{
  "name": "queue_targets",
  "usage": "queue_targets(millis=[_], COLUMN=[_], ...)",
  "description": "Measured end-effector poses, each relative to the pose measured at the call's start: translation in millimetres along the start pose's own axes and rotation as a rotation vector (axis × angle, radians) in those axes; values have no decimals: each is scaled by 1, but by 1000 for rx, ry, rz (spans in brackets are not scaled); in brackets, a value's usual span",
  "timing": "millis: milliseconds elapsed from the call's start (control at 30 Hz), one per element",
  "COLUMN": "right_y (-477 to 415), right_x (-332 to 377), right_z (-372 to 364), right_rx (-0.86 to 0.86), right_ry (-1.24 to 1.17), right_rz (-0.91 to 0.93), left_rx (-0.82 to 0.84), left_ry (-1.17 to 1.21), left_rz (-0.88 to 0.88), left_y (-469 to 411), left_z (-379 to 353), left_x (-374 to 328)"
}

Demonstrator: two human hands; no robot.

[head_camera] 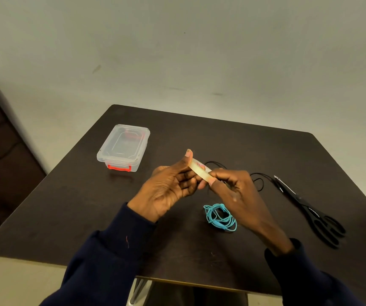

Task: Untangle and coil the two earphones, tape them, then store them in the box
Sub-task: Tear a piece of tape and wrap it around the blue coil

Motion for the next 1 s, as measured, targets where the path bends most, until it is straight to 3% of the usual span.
queue_targets(millis=[200, 367, 1000], right_y=[0, -1, -9], right_x=[7, 2, 9], right_z=[3, 9, -2], right_rx=[-60, -209, -39], right_ry=[-5, -32, -77], right_rz=[12, 16, 72], left_rx=[8, 13, 0], left_ry=[14, 32, 113], left_rz=[-2, -36, 29], left_y=[0, 2, 1], left_z=[-2, -6, -1], left_x=[2, 0, 2])
Point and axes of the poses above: each hand's wrist, its own y-axis away from the middle knuckle, its own z-axis out of the back of the hand, x = y × z, the point moved 9 cm from there along -y, towards the middle knuckle, and after that the axes turned 5 degrees about x, right-handed, at the moved point
